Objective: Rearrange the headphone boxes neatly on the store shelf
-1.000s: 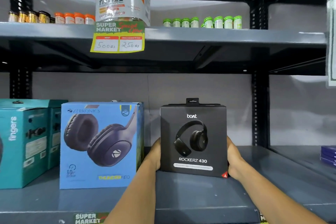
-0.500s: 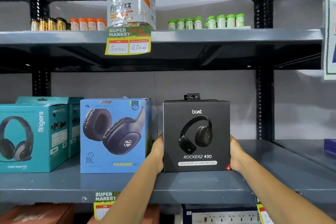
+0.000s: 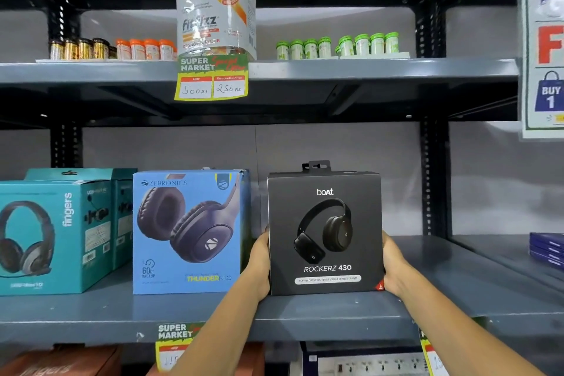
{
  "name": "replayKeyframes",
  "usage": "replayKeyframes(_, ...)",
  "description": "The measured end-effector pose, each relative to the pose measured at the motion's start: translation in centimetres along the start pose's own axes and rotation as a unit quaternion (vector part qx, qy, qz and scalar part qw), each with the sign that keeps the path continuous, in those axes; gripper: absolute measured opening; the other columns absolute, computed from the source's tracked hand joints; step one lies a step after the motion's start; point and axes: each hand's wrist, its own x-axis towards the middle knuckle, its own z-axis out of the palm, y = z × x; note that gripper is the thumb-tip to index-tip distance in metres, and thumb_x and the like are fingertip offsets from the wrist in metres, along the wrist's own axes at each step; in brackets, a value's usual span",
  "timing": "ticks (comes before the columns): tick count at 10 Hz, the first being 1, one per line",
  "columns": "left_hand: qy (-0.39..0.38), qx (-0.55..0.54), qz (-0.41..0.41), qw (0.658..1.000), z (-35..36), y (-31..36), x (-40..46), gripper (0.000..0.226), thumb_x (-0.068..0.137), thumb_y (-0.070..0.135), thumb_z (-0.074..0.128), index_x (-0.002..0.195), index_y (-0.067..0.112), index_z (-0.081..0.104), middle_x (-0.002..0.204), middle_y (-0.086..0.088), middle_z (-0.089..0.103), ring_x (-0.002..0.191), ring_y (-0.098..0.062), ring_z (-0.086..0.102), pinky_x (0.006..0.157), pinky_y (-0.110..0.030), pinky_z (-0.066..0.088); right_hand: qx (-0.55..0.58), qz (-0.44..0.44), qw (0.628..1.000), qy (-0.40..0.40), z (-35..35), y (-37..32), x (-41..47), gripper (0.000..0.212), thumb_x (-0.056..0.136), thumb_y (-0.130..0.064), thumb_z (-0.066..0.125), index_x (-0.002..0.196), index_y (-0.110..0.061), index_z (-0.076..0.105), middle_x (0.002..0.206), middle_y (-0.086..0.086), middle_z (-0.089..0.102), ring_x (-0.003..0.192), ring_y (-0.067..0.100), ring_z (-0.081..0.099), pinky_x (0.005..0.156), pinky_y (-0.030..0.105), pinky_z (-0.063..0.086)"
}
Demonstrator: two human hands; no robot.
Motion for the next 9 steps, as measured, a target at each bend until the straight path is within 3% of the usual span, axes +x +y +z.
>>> replayKeyframes(2,0.011,0.014,0.002,1.0,-0.1,-0.3,-0.1,0.043,0.091,0.049,0.045,0.075,0.017,0.07,0.075,-0.009,0.075,0.074,-0.026,0.068,0.062,-0.029,0.051,0.008,0.012,1.0,-0.012,0.1,0.0,0.0,0.042,0.087,-0.053,0.05,0.082,-0.014,0.065,0.081,0.012,0.071,0.073,0.032,0.066,0.066,0.039,0.054)
replayKeyframes(4,0.009,0.03,-0.006,1.0,0.1,0.0,-0.4,0.045,0.092,0.05,0.044,0.081,0.015,0.07,0.07,-0.008,0.076,0.07,-0.025,0.069,0.059,-0.027,0.051,0.003,0.018,1.0,-0.002,0.1,0.1,0.2,0.047,0.086,-0.057,0.05,0.086,-0.014,0.067,0.081,0.013,0.073,0.074,0.034,0.068,0.069,0.041,0.056)
replayKeyframes(5,-0.004,0.028,-0.002,1.0,0.2,0.3,-1.1,0.044,0.092,0.049,0.045,0.078,0.017,0.07,0.065,-0.006,0.076,0.06,-0.021,0.07,0.053,-0.024,0.051,0.008,0.02,1.0,-0.002,0.1,0.1,-0.1,0.044,0.087,-0.055,0.05,0.085,-0.013,0.066,0.079,0.012,0.073,0.073,0.033,0.067,0.067,0.04,0.056)
replayKeyframes(6,-0.009,0.035,-0.014,0.999,0.2,0.2,-1.7,0.045,0.092,0.05,0.046,0.081,0.015,0.072,0.07,-0.008,0.077,0.068,-0.025,0.071,0.062,-0.03,0.055,0.009,0.011,1.0,0.006,-0.1,0.2,-0.4,0.041,0.088,-0.052,0.052,0.083,-0.013,0.067,0.073,0.011,0.074,0.07,0.032,0.068,0.064,0.039,0.056)
replayKeyframes(7,0.012,0.012,-0.005,1.0,0.3,0.4,-2.8,0.056,0.092,0.059,0.039,0.107,0.016,0.072,0.097,-0.012,0.077,0.095,-0.031,0.07,0.092,-0.042,0.054,0.032,0.002,0.999,0.031,-0.2,-0.1,-1.1,0.043,0.091,-0.053,0.051,0.089,-0.014,0.068,0.074,0.012,0.075,0.075,0.033,0.069,0.063,0.04,0.057)
replayKeyframes(8,0.013,0.004,-0.002,1.0,-0.4,0.0,-3.5,0.062,0.09,0.064,0.037,0.115,0.014,0.064,0.11,-0.008,0.069,0.101,-0.026,0.063,0.1,-0.037,0.045,0.086,-0.036,0.991,0.099,-0.2,0.2,-2.1,0.041,0.097,-0.048,0.044,0.107,-0.013,0.062,0.101,0.014,0.071,0.085,0.029,0.066,0.069,0.041,0.054)
replayKeyframes(9,0.007,0.023,0.008,1.0,-1.0,0.2,-5.7,0.052,0.093,0.058,0.039,0.12,0.018,0.056,0.118,-0.003,0.059,0.108,-0.022,0.055,0.1,-0.033,0.039,0.094,-0.073,0.981,0.156,-0.3,0.6,-3.3,0.052,0.097,-0.049,0.044,0.13,-0.011,0.055,0.138,0.011,0.055,0.117,0.03,0.058,0.097,0.045,0.048)
